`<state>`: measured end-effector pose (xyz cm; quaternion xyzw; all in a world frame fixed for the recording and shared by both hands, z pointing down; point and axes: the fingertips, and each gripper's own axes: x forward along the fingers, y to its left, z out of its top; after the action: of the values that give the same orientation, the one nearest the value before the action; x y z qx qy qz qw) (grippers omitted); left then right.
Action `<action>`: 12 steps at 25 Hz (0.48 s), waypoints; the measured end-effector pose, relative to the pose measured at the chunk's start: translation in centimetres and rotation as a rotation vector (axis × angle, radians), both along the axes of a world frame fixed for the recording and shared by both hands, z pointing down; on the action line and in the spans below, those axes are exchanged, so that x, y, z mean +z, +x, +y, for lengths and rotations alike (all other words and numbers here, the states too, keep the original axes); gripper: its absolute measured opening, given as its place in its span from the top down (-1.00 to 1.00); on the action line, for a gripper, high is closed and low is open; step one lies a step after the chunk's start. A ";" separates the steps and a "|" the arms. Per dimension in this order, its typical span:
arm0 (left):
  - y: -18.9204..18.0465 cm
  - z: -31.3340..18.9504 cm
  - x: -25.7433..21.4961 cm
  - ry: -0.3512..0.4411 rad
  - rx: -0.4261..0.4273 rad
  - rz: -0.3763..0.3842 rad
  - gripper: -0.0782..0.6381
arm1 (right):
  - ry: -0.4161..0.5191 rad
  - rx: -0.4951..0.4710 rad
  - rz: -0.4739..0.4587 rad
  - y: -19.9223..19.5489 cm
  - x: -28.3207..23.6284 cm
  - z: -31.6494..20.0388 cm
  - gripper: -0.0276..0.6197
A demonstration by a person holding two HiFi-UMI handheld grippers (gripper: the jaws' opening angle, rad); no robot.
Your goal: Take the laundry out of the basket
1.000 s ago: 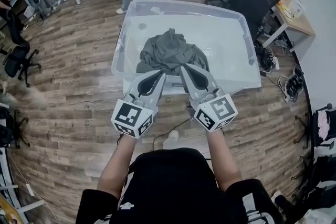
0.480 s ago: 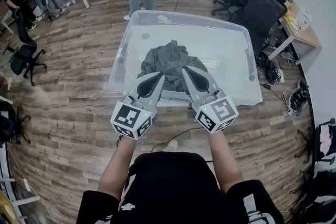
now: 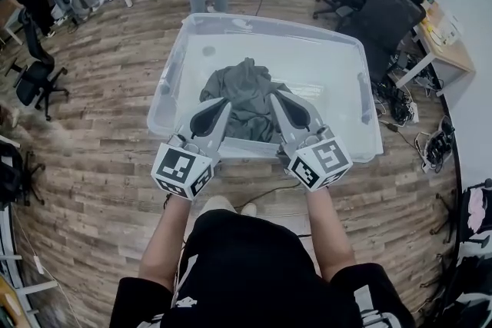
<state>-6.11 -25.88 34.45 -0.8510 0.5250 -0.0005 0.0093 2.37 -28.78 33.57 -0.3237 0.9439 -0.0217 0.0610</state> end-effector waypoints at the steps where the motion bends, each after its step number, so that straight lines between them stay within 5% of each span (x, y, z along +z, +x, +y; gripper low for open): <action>1: -0.1 -0.3 -0.1 0.002 -0.004 -0.006 0.76 | 0.002 0.002 0.000 0.1 0.0 -0.2 0.92; 12: -0.4 -4.3 -1.1 0.029 0.041 -0.062 0.76 | 0.014 0.038 0.026 1.0 0.0 -3.5 0.92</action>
<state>-6.47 -30.13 33.37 -0.8609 0.5071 -0.0191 0.0377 3.41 -32.30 33.56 -0.3414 0.9385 -0.0096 0.0513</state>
